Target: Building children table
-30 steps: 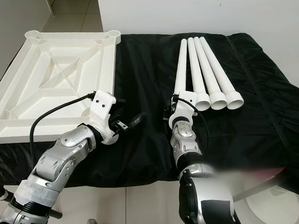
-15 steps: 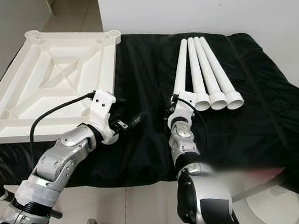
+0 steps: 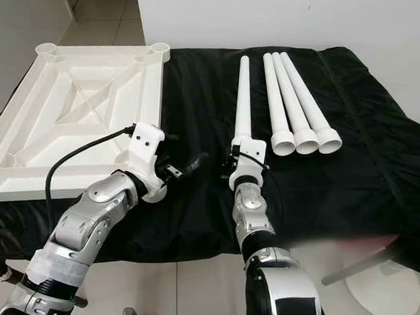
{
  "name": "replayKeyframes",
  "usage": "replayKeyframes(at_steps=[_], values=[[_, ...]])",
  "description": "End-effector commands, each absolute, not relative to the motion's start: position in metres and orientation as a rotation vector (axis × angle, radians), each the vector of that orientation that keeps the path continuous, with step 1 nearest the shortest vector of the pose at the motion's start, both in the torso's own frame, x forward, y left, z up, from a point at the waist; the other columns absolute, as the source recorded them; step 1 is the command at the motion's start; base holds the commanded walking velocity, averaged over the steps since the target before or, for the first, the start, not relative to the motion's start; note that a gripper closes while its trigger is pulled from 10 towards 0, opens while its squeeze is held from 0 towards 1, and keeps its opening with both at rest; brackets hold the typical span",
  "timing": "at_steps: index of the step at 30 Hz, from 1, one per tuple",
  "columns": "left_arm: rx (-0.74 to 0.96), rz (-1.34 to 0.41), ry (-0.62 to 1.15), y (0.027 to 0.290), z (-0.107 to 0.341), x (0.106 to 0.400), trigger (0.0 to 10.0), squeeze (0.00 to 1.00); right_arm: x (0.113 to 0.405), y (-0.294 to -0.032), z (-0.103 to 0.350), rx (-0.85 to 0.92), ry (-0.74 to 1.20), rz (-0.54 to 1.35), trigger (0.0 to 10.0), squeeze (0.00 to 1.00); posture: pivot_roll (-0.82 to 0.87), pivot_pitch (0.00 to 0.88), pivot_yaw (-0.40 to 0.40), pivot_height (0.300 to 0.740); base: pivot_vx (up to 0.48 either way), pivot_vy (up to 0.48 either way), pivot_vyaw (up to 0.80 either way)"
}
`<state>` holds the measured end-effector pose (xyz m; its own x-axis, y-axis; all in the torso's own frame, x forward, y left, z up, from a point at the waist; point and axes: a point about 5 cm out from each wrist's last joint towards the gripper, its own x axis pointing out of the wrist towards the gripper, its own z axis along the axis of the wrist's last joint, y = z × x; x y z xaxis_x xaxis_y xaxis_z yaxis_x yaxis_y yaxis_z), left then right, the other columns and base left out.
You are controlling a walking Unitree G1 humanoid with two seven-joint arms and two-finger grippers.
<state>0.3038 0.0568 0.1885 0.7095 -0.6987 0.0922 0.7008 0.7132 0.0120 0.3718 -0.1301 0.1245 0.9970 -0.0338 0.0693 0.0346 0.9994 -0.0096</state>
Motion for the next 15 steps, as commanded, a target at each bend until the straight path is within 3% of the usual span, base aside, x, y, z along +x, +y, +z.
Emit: replayKeyframes(at_steps=[1,2,3,4,15], values=[[-0.019,-0.706,-0.093,0.062,0.188,0.307,10.0,0.00,0.369,-0.130,0.122,-0.013,-0.079,-0.037,10.0,1.00,-0.03,0.112,0.058,0.740,0.000,0.000,0.00],[-0.020,-0.706,-0.093,0.061,0.188,0.308,10.0,0.00,0.368,-0.130,0.121,-0.015,-0.079,-0.039,10.0,1.00,-0.03,0.112,0.058,0.740,0.000,0.000,0.00],[-0.021,-0.706,-0.094,0.061,0.188,0.308,10.0,0.00,0.367,-0.129,0.120,-0.004,-0.079,-0.027,10.0,0.55,-0.03,0.111,0.059,0.740,0.000,0.000,0.00],[-0.022,-0.706,-0.095,0.061,0.189,0.309,10.0,0.00,0.366,-0.129,0.120,0.000,-0.081,-0.024,10.0,0.00,-0.03,0.111,0.059,0.740,0.000,0.000,0.00],[-0.025,-0.712,-0.098,0.060,0.190,0.311,10.0,0.00,0.371,-0.135,0.131,-0.011,-0.124,-0.039,10.0,0.00,-0.03,0.109,0.069,0.740,0.000,0.000,0.00]])
